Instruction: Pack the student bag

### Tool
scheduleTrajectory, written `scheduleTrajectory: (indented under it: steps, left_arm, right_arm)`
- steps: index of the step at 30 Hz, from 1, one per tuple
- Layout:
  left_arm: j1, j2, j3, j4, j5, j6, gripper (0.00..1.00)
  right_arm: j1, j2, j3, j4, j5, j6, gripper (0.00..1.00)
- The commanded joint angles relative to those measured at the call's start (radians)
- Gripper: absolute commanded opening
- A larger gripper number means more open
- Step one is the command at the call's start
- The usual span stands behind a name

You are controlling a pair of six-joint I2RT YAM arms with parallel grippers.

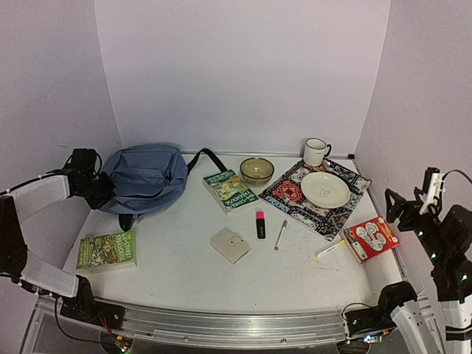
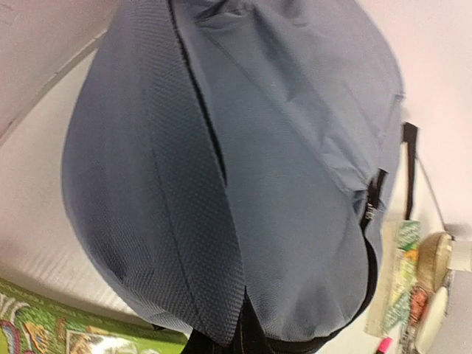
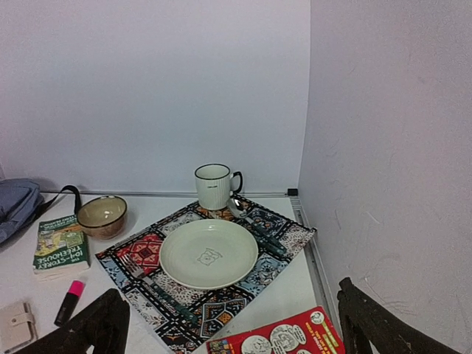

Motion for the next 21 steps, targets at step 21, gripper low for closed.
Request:
scheduleTrajectory:
  steps: [21]
  left_arm:
    - [-0.277, -0.224, 0.034, 0.009, 0.297, -0.313, 0.0]
  right_arm:
    - [0.251, 0.606, 0.239, 0.133, -0.371, 0.654, 0.98]
